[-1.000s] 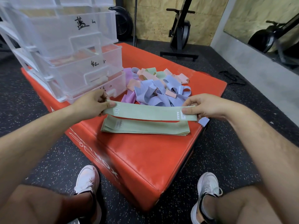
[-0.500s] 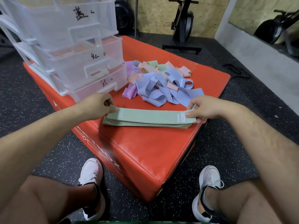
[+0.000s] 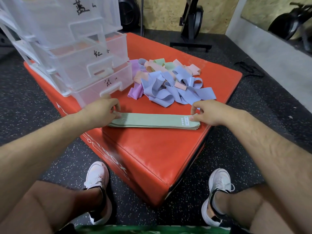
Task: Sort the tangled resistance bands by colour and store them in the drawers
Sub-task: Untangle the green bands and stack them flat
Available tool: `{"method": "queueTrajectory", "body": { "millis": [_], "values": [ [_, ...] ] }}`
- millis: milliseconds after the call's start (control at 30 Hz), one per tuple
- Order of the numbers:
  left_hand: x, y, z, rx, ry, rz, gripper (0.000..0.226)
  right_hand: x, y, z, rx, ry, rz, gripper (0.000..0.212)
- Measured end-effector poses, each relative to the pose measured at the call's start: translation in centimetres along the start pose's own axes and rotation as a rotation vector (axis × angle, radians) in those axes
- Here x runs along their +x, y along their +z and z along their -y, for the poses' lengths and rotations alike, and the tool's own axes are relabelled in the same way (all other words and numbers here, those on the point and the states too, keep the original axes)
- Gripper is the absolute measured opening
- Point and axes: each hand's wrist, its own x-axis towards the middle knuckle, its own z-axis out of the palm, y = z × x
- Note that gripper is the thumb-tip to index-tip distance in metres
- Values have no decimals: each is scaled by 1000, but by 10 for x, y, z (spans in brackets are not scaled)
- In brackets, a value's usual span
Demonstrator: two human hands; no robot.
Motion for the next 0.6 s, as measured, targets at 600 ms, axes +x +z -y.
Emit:
{"method": "queueTrajectory", "body": {
  "millis": [600],
  "values": [
    [19, 39, -91, -11, 377, 156, 57, 2, 15, 20, -140, -193, 19, 63]
  ]
}}
